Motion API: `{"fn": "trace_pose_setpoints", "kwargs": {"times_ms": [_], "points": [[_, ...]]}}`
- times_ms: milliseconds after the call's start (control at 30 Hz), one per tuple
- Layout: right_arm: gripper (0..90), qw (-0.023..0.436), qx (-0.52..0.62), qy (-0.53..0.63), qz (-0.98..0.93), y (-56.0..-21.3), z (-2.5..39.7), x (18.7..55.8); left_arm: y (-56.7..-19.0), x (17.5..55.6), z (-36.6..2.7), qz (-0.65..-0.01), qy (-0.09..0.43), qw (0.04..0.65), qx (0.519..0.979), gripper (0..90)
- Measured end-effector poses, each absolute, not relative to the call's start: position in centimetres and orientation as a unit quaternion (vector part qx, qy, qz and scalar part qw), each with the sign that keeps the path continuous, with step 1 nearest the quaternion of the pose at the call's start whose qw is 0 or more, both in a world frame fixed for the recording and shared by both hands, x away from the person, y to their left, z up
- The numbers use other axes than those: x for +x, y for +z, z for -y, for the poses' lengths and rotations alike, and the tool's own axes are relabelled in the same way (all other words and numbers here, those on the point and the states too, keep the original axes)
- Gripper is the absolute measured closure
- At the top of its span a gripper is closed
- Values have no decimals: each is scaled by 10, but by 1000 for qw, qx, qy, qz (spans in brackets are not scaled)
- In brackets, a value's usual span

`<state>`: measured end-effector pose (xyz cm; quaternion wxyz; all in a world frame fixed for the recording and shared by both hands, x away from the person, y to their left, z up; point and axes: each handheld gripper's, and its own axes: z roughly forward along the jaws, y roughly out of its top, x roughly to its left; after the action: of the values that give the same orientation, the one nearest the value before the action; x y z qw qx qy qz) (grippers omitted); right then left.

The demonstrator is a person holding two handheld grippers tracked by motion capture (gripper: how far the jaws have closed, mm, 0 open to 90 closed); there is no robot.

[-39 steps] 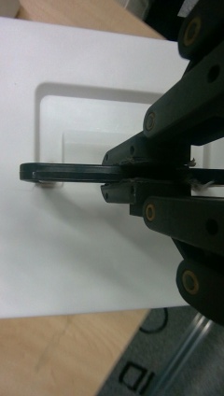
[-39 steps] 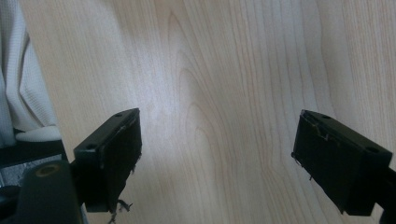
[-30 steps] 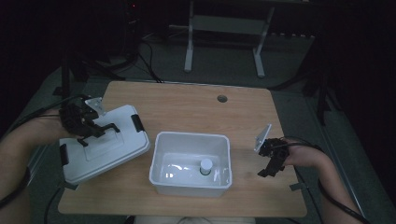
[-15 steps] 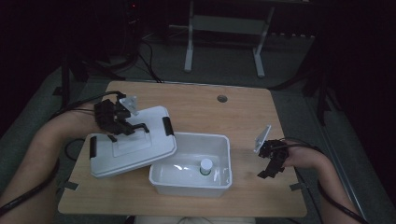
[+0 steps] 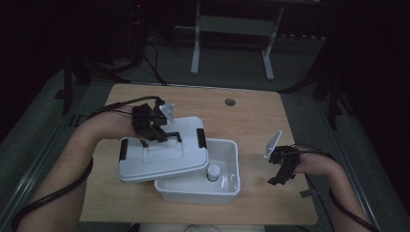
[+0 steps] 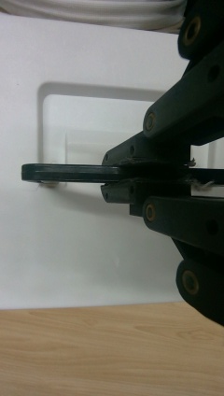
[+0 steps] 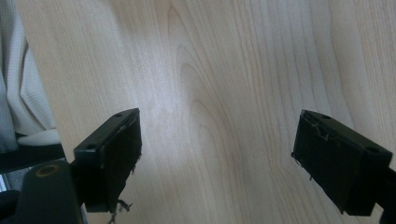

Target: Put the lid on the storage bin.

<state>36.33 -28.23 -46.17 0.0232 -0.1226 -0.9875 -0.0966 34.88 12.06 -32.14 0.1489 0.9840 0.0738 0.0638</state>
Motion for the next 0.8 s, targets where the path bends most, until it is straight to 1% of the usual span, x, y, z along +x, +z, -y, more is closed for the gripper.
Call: {"fn": "trace_pose_setpoints", "kwargs": {"times_ms": [233, 567, 733, 800], "points": [[151, 11, -130, -104, 986, -461, 288, 364, -327, 350, -99, -53, 55, 145, 986, 837], [151, 14, -134, -103, 986, -464, 291, 362, -328, 345, -75, -24, 43, 153, 987, 837], [151, 15, -135, -104, 985, -464, 292, 361, -331, 339, -52, -1, 45, 147, 988, 837], [151, 16, -135, -103, 985, -464, 292, 361, -331, 339, -52, -1, 45, 147, 988, 837]]}}
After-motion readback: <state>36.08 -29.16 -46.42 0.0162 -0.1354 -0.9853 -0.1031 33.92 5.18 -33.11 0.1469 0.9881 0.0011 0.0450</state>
